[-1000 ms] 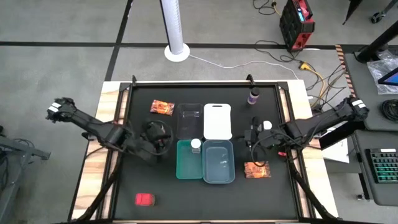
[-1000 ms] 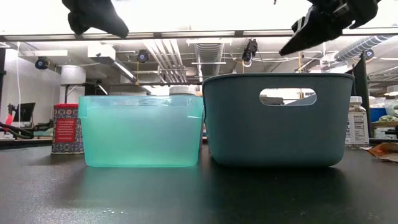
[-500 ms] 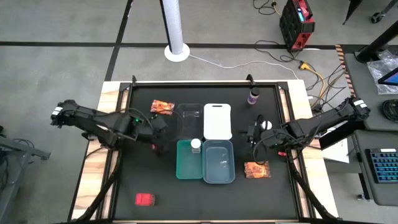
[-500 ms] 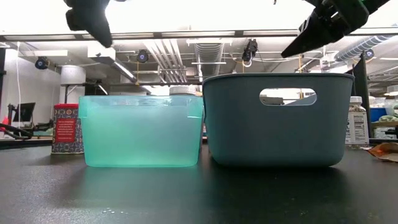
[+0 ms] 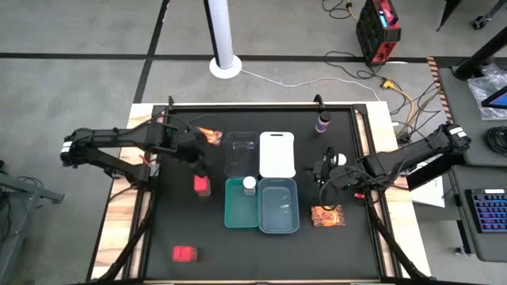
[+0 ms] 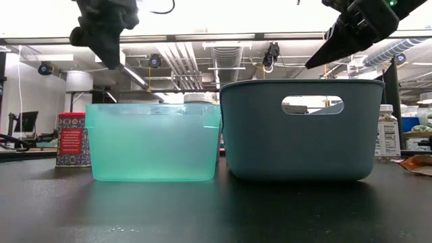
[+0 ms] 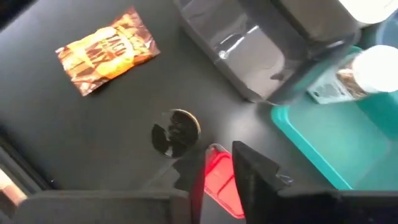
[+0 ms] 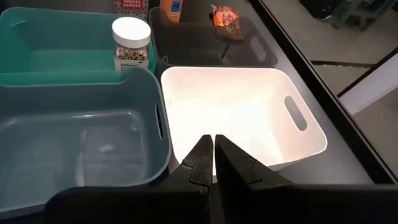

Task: Sort spices by type
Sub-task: Put the left black seasoning bottle into the black bin

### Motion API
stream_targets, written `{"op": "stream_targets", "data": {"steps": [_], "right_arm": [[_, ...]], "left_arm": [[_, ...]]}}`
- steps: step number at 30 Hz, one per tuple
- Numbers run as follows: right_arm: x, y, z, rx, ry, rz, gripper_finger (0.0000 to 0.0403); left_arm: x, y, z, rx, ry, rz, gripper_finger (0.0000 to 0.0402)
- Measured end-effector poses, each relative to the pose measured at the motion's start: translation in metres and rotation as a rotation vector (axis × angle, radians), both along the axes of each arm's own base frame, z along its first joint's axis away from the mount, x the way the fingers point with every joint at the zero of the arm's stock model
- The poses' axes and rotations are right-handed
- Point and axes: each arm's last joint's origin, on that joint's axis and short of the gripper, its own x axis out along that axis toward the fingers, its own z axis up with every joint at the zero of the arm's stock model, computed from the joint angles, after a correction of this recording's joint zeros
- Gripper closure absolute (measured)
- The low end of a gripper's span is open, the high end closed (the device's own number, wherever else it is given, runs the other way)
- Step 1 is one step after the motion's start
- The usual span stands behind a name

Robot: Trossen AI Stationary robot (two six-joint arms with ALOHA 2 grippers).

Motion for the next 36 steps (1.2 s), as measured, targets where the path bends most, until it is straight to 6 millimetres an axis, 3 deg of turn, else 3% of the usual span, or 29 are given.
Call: {"op": "stream_targets", "data": {"steps": [10, 15, 26, 36], "right_arm": [[-0.001, 0.000, -0.006, 0.018, 0.017, -0.014, 0.0392], [-0.001, 0.000, -0.007, 0.028, 0.016, -0.022, 0.0390], [-0.002, -0.001, -0.008, 0.030, 0.027, -0.026, 0.0390], [-0.002, -0.001, -0.008, 0.028, 0.031, -0.026, 0.0390]], "left_arm": [[0.011, 0.004, -0.021, -0.015, 0.173, 0.037, 0.0152], [0.019, 0.006, -0.032, 0.004, 0.246, 0.044, 0.0099], [0.022, 0.022, -0.057, 0.003, 0.356, 0.031, 0.0106], [0.019, 0.030, -0.063, -0.076, 0.255, -0.024, 0.0107]]}}
